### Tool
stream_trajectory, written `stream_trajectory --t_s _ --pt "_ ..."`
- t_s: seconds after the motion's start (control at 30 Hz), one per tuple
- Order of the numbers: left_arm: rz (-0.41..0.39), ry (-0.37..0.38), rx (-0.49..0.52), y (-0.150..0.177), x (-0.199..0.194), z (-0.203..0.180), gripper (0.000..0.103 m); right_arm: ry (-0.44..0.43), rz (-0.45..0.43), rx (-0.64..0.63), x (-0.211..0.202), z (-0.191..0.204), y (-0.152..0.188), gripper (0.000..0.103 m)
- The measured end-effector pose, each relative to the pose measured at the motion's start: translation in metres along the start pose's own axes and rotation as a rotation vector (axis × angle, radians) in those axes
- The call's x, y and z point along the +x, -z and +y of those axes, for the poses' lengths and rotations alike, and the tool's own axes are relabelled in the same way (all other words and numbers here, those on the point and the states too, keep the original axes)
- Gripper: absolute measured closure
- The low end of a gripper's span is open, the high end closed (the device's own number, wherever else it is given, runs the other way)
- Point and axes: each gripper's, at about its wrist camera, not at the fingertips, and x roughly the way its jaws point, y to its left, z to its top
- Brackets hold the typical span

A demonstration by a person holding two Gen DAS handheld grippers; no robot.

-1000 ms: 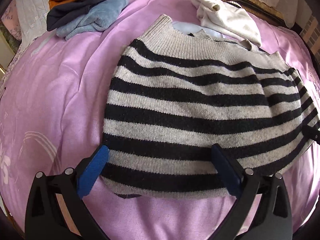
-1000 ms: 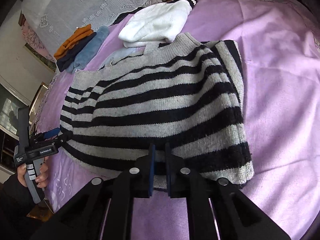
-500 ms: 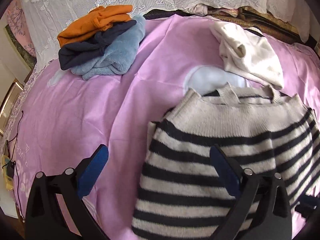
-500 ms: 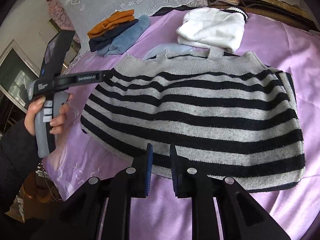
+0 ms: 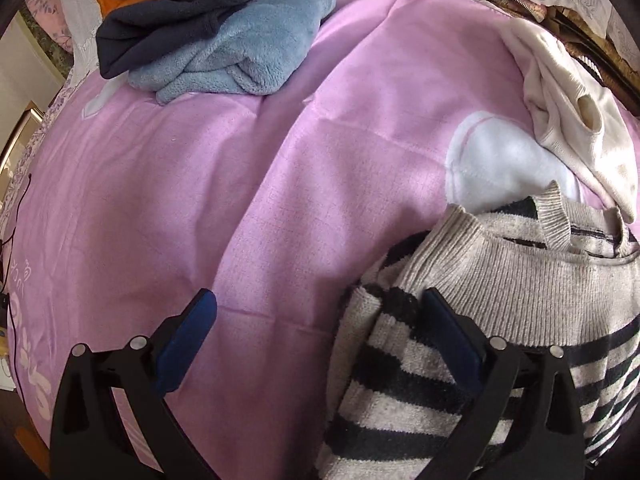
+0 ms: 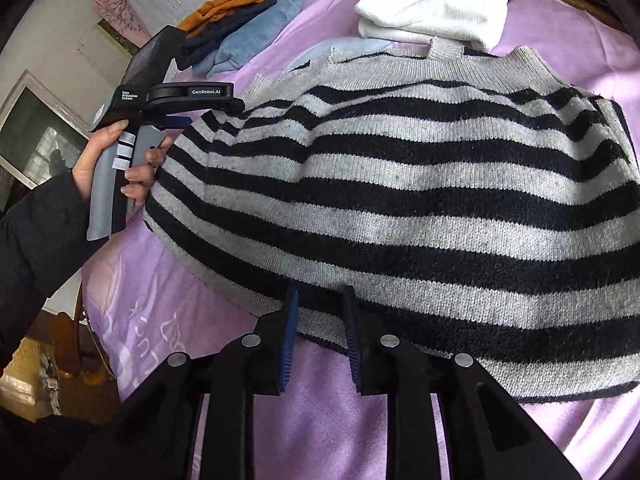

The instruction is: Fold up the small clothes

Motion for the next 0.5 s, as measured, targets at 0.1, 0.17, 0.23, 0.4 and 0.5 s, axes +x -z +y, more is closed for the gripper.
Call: stream_trajectory --t_s 0.1,0.17,0.23,0.4,0.5 --pt "-0.039 -0.012 0.030 0.015 -0.028 0.008 0.005 -0.013 -0.015 -0.007 -0.011 0.004 -0.002 0.079" --pt "-0.078 0.000 0.070 0.036 -0.049 0.015 0.005 -0.018 -0.047 -0.042 -0.020 0.015 -0.008 0.077" --pt "-0.094 0.012 0.107 0.059 -0.064 0.027 0.005 -0.036 -0.067 -0.072 -0.026 0.030 -0.017 0.077" --pt "-0.017 0.157 0.110 0.114 -0.068 0.067 0.005 -0.055 -0.082 -0.114 -0.011 0.078 -0.032 0.072" --pt "0.024 0.193 0.194 0.141 -0.052 0.061 0.005 -0.008 -0.091 -0.083 0.008 0.101 -0.031 0.066"
